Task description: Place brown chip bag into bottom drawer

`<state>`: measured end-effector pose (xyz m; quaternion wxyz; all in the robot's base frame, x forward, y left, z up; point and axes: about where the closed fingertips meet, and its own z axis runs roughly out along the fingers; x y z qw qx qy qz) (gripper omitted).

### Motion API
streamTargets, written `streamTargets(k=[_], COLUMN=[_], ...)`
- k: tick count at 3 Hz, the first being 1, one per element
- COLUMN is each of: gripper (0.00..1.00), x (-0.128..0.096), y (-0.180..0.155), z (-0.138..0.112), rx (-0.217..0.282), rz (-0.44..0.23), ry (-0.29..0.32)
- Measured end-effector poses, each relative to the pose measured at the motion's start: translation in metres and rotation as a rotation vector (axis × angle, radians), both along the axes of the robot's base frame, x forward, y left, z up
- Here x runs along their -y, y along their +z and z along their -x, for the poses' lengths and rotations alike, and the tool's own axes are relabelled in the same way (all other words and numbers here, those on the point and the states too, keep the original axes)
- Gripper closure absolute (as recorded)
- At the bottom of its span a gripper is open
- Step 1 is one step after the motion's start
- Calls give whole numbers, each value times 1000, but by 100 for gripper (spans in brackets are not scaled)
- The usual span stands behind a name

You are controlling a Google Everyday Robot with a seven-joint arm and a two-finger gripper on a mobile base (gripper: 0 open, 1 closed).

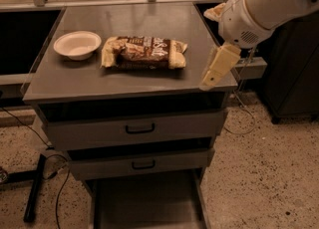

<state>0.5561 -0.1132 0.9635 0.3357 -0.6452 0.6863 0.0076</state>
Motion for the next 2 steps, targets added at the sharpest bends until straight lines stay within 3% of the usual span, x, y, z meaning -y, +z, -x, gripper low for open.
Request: streamTargets(k=[2], gripper=[0], x=[-4], y=[0], z=[1], rx=[2], rz=[3], ry=[15])
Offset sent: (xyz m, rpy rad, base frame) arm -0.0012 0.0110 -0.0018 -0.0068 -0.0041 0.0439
